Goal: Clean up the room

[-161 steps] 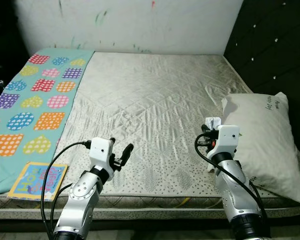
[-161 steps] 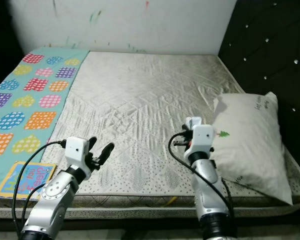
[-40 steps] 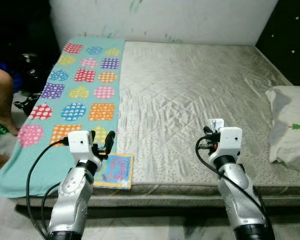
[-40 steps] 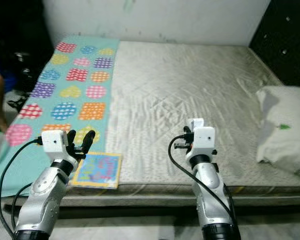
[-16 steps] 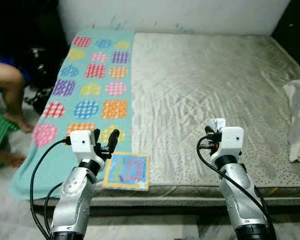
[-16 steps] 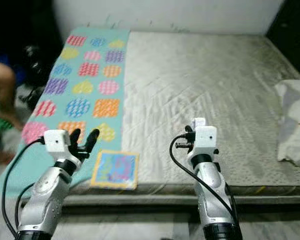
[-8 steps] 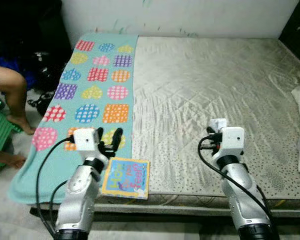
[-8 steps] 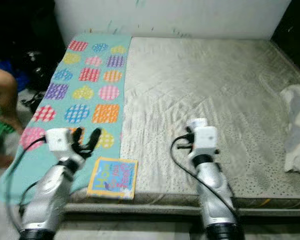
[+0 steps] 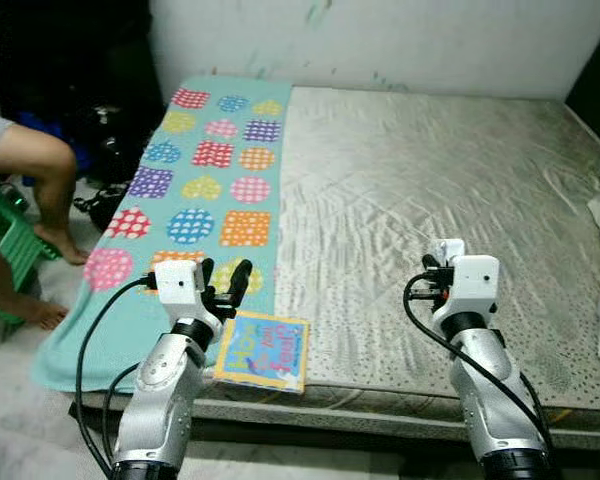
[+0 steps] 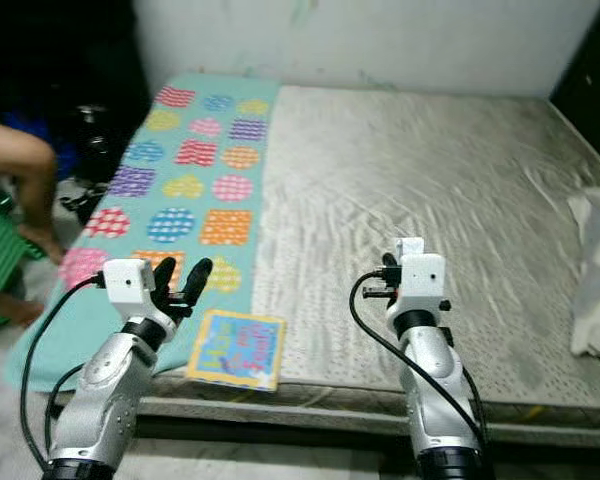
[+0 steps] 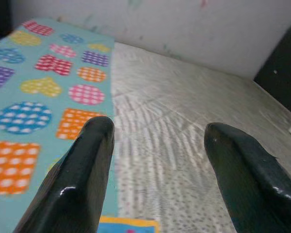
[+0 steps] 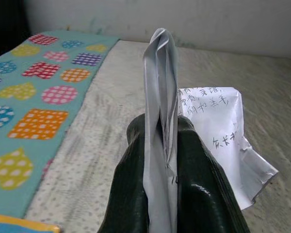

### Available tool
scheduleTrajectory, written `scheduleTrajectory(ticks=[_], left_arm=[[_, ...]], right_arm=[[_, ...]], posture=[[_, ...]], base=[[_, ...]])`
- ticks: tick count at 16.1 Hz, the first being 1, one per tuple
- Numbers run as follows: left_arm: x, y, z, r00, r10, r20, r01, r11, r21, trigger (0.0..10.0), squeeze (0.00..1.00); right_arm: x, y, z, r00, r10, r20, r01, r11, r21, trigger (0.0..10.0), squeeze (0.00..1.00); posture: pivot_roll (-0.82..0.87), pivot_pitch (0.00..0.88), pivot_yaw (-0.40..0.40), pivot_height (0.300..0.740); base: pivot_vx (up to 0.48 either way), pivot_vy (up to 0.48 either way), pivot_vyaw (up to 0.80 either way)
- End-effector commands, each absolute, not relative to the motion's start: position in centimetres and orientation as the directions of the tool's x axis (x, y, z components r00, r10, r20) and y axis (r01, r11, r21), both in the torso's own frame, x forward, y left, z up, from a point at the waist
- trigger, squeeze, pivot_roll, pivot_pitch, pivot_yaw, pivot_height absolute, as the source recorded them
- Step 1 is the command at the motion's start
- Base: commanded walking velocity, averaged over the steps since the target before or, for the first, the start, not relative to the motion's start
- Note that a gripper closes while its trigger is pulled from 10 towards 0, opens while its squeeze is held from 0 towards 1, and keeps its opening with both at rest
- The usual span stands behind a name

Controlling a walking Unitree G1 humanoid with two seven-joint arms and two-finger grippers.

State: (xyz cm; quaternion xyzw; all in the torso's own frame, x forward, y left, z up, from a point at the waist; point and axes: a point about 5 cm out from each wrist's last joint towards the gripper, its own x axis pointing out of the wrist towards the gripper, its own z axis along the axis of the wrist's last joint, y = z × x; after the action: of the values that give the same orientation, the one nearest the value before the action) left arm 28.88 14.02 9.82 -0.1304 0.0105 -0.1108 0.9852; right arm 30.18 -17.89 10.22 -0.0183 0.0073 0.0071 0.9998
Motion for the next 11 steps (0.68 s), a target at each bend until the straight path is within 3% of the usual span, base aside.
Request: scheduleTrajectory(ticks=[1, 11], left_arm=[[28.86, 14.35, 9.64, 0.979, -0.206, -0.006, 0.198, 0.947, -0.254, 10.0, 0.00], [29.03, 14.40, 9.67, 0.980, -0.201, -0.005, 0.193, 0.947, -0.256, 10.0, 0.00]], right_arm=[[30.14, -17.82, 10.09, 1.000, 0.016, -0.016, -0.017, 0.999, -0.041, 10.0, 0.00], [30.25, -17.57, 10.14, 0.999, 0.034, -0.014, -0.035, 0.998, -0.054, 10.0, 0.00]], posture=[[-0.16, 0.098, -0.015, 0.740], [-0.16, 0.095, -0.015, 0.740]], base=[[0.000, 0.382, 0.00], [0.000, 0.386, 0.00]])
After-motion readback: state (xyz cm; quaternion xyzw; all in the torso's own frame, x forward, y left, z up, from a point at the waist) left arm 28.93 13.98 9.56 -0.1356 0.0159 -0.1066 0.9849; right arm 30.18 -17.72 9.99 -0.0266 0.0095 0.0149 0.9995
